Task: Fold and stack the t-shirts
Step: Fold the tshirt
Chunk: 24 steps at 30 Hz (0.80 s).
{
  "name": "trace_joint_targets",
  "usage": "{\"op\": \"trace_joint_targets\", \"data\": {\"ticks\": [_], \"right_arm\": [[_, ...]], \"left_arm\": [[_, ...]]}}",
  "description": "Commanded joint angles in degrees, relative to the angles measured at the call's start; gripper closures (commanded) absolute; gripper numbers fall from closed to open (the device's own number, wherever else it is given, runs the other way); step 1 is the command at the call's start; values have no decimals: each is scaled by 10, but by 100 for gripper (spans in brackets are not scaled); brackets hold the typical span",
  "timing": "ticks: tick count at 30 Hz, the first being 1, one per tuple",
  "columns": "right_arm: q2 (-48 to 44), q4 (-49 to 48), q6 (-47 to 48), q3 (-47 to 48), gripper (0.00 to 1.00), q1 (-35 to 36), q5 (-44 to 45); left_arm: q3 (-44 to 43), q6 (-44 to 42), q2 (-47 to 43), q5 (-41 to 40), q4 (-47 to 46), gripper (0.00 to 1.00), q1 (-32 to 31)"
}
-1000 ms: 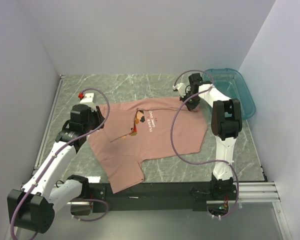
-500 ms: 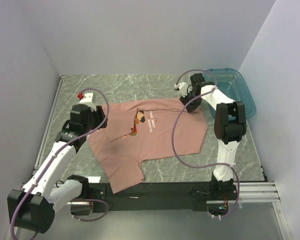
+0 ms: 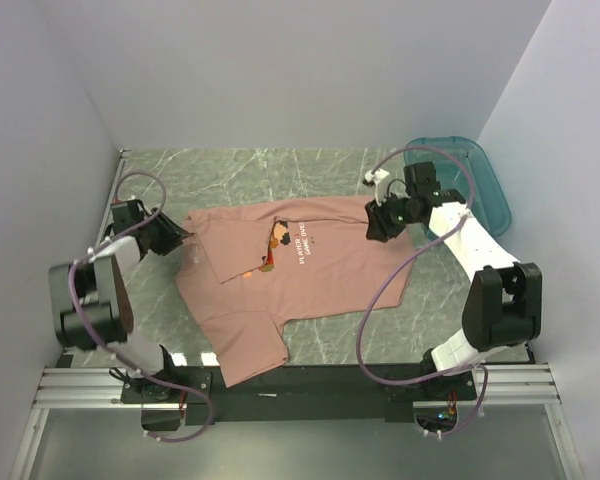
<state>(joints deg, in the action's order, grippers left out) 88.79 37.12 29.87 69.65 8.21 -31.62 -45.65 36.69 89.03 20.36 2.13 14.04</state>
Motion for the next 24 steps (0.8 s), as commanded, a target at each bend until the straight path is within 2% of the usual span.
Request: {"op": "trace_joint_targets", "data": {"ticks": [1,4,10,24], "right_arm": [[-26,-23,-18,-33,60,-22,-53],[-24,-15,-23,-32,60,-56,-89],[-13,-14,-21,-35,60,-63,-100],[-7,-16,-24,-36,60,-64,-93]], "left_arm": [[-79,35,50,55,-66,58,-2],[-117,31,92,51,-64,59,-2],[-180,17,150,45,-35,58,-2],[-230,23,234,58,-23,58,-3]]}}
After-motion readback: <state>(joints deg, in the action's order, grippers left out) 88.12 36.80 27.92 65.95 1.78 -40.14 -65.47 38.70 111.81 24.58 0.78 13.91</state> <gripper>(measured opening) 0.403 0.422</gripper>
